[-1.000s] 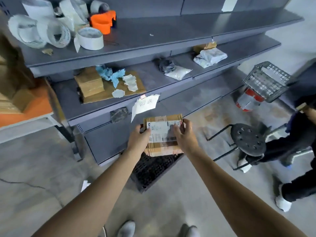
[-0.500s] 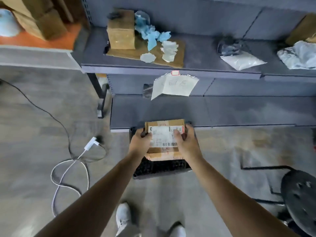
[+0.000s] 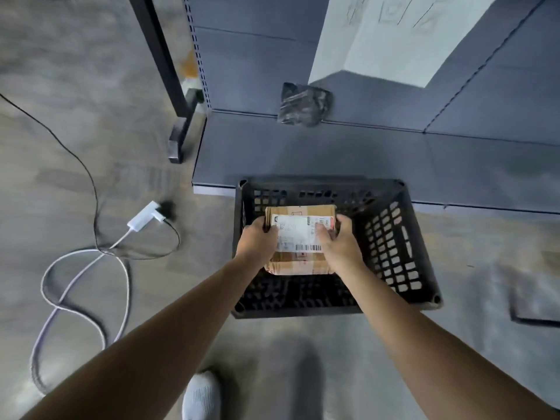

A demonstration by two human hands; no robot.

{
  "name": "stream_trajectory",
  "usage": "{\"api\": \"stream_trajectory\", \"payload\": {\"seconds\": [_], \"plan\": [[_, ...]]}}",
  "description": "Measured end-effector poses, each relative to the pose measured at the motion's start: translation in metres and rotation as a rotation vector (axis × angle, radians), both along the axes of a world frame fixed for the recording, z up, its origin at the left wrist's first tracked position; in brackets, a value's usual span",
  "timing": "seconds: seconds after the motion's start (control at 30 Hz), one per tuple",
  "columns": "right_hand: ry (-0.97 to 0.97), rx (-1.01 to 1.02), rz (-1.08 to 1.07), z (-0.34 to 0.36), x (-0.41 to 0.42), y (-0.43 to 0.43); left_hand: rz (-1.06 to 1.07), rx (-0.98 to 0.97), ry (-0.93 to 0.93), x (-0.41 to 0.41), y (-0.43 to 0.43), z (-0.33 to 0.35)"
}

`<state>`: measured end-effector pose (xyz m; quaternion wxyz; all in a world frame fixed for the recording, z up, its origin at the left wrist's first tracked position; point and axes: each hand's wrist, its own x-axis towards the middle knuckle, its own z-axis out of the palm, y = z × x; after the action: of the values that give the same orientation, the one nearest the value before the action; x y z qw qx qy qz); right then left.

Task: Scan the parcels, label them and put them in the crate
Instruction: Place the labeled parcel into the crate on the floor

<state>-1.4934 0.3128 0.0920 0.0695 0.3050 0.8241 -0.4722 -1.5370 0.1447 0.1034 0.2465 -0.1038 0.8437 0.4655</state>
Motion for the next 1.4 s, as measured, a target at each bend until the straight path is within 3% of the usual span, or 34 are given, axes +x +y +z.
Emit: {"api": "stream_trajectory", "payload": {"seconds": [0.2, 0.4, 0.63, 0.9, 1.13, 1.3, 1.4], "plan": [[-0.067, 0.014, 0.046, -0.108, -0.032, -0.003, -0.031, -0.028, -0.115, -0.027, 0.002, -0.098], [-0.181, 0.003, 0.095, -0.177, -0.054, -0.001, -0.032, -0.064, -0.206, -0.042, 0.013, -0.155], [-0.240, -0.073, 0.181, -0.201, -0.067, 0.010, -0.175, -0.241, -0.263, -0.057, 0.033, -0.180], [-0.282, -0.037, 0.205, -0.194, -0.068, 0.015, -0.193, -0.213, -0.254, -0.064, 0.033, -0.172], [-0.201, 0.072, 0.242, -0.062, -0.044, 0.013, -0.404, -0.245, -0.036, -0.034, 0.030, -0.032], [-0.014, 0.142, 0.365, 0.132, -0.035, -0.002, -0.478, -0.255, 0.152, -0.008, 0.015, 0.150], [0.095, 0.138, 0.392, 0.259, -0.027, -0.012, -0.415, -0.271, 0.255, 0.000, -0.005, 0.277]]}}
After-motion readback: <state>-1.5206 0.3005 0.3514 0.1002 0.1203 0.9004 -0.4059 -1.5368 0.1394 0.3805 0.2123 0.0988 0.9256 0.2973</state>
